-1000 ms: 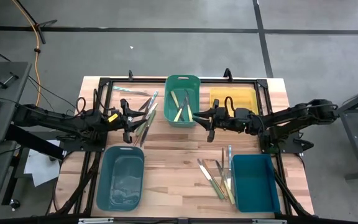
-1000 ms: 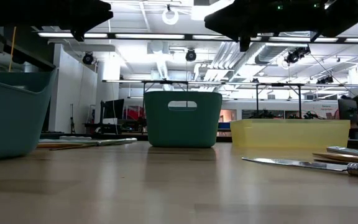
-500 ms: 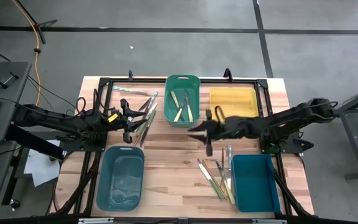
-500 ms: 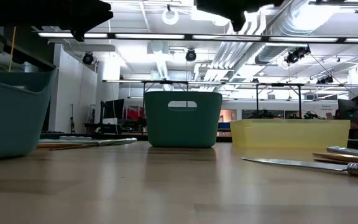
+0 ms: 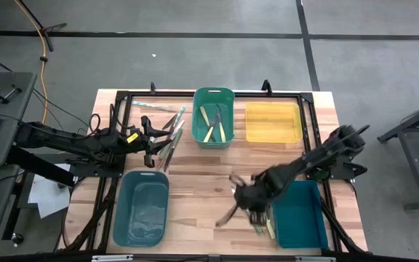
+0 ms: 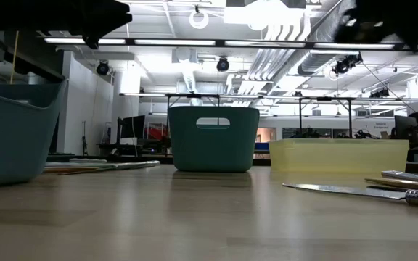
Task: Sort silverware by color (type)
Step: Put the yellow knife into the green bin
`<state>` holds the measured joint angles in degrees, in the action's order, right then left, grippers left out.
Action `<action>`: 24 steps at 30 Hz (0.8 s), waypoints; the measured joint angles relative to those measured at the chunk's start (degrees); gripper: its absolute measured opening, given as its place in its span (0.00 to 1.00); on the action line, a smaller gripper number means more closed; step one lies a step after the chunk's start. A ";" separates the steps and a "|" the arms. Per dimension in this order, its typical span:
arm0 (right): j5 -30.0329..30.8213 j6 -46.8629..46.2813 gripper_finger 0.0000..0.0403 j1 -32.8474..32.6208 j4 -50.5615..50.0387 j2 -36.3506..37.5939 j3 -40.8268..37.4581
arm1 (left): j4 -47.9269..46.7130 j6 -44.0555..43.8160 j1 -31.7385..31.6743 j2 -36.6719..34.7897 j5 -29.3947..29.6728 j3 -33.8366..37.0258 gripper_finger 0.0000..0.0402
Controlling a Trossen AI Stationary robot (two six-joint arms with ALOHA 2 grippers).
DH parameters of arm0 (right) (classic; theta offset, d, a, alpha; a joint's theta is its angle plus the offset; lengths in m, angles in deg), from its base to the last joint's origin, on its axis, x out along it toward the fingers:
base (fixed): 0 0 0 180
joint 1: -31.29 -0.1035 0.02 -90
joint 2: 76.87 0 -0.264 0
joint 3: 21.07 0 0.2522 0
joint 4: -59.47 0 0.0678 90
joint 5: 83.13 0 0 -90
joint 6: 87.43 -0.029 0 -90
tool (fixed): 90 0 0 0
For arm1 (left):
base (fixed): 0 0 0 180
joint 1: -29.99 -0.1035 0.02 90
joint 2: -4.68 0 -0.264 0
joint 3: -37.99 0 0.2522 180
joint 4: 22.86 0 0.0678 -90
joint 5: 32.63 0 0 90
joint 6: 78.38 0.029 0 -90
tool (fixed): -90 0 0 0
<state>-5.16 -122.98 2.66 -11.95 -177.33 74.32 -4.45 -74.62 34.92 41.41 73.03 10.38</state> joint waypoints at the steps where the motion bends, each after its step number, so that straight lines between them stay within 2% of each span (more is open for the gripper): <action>1: -2.51 1.03 0.17 -0.91 -0.32 -1.77 0.84 | -0.01 -0.61 0.00 0.00 0.00 0.00 0.31; 4: -8.51 3.44 0.09 -3.13 -3.11 -6.55 3.18 | -0.01 -1.61 0.00 0.00 0.00 0.00 0.31; 7: -10.47 6.39 0.02 -4.13 -7.85 -10.05 5.27 | -0.01 -1.60 0.00 0.00 -0.02 0.00 0.31; 15: -10.29 12.55 0.01 -4.00 -9.86 -16.17 5.66 | -0.01 -1.60 0.00 0.00 0.00 0.00 0.31; 24: -7.53 15.24 0.00 -3.61 -10.71 -18.07 5.68 | -0.22 -1.60 0.00 0.00 -0.02 0.00 0.31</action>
<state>-12.69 -107.74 -0.95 -22.66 -195.40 80.00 -4.68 -76.22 34.92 41.41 73.01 10.38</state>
